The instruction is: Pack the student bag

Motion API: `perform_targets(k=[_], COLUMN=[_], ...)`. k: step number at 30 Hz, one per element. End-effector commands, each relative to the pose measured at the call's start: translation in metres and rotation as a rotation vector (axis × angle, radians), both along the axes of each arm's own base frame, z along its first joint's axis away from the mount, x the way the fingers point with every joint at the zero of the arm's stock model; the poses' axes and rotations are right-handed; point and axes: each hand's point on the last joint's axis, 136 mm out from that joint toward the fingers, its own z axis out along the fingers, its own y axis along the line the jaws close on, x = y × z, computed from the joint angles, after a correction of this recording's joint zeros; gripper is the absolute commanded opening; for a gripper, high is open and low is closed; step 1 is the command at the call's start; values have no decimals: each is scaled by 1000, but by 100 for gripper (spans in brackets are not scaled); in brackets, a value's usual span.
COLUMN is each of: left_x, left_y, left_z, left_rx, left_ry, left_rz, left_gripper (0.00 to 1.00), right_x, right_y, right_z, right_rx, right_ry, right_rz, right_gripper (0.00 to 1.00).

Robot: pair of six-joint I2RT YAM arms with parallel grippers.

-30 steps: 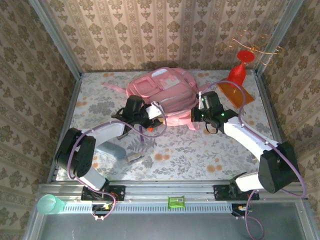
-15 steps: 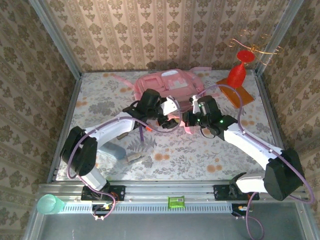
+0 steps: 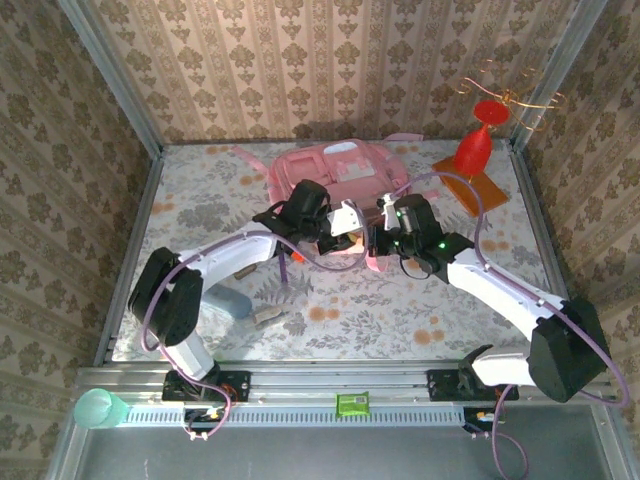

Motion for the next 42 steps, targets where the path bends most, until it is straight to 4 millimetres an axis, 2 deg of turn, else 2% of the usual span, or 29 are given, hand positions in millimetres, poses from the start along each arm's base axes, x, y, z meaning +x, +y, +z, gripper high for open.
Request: perform_targets(k=[1,3,6,8,10,12,14,15,17,19,21,23,25,28,30,35,39,42], left_x=[11,11,9,12,22,34,52,60,77,67,41,20,6,-4,-5,-8,-5,-4], left_y=[19,29,51,65,79,95,111,116,137,131,110,92,76,52,37,16,8,12], left_z=[-10,-4,6,7,5,0,-4,-6,-7,-6,3,16,27,37,34,10,3,3], left_rx=[53,29,-30,-58,-70,-70,-63,-53,-29,-37,-73,-111,-135,-128,-98,13,28,32], left_ry=[7,13,17,16,23,55,73,77,92,130,131,100,71,62,71,145,177,177], left_rz=[23,26,39,71,126,198,304,360,486,457,342,241,174,105,62,-19,-51,-64], left_gripper=[13,3,0,0,0,0,3,7,26,42,58,69,75,75,73,61,43,18], right_x=[0,1,4,9,17,28,37,41,42,39,32,25,20,15,12,8,2,0], right_y=[-13,-44,-99,-122,-132,-126,-109,-98,-75,-53,-30,-16,-7,4,9,13,17,10], right_z=[23,6,-15,-21,-23,-23,-21,-18,-10,0,11,20,24,33,37,47,51,44], right_rx=[-14,-120,-299,-397,-431,-399,-340,-299,-214,-132,-54,-9,19,56,70,118,161,123], right_ry=[-65,-11,42,36,29,20,9,-2,-28,-50,-77,-87,-85,-94,-99,-107,-103,-92], right_rz=[-31,-132,-295,-365,-401,-395,-342,-306,-222,-137,-44,16,54,98,118,131,150,130], right_gripper=[0,0,0,0,0,0,0,0,0,0,0,0,0,0,0,0,0,0])
